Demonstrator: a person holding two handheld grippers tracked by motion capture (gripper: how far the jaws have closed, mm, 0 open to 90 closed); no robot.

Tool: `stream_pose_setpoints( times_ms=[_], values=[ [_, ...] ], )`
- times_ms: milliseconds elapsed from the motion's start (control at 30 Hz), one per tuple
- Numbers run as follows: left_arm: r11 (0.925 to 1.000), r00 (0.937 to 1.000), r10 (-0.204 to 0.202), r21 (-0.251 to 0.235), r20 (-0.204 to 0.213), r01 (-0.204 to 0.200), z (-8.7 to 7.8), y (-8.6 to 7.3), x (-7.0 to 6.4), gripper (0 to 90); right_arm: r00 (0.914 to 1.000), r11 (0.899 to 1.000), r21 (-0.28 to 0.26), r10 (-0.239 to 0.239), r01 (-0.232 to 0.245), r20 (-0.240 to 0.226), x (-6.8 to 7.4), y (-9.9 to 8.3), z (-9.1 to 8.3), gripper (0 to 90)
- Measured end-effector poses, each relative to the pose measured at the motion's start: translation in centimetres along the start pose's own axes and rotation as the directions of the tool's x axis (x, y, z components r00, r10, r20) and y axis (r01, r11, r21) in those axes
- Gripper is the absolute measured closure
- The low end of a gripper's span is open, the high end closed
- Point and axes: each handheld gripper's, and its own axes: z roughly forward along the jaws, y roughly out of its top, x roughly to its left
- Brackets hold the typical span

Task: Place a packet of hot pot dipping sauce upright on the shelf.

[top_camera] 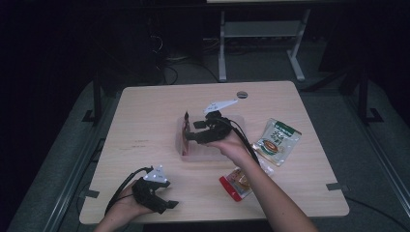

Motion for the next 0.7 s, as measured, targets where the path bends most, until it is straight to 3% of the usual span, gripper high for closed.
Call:
stream_pose_setpoints(
  times_ms=[67,367,433,700],
  values=[
    [0.9998,0.9999,0.016,0.012,0.001,-0.016,-0.1,0.0,0.1,21.4,0.9999,1.000,0.000,-0.016,0.016,-0.003,0.3,0.0,-0.6,32.5],
    [1.0000,1.0000,-0.002,-0.008,-0.003,0.002,-0.1,0.1,0.0,21.4,0.9984,0.998,0.009,-0.056,0.056,0.009,1.1,-0.3,-3.6,31.0],
    [0.9999,0.9999,0.014,0.002,-0.005,-0.014,-0.2,0.2,0.1,21.4,0.9975,0.997,0.018,-0.069,0.068,0.016,1.2,-0.6,-4.4,30.7],
    [1.0000,1.0000,-0.005,-0.009,-0.006,0.005,-0.1,0.2,0.0,20.9,0.9936,0.994,0.048,-0.097,0.095,0.057,1.2,-2.6,-6.9,30.7]
  ],
)
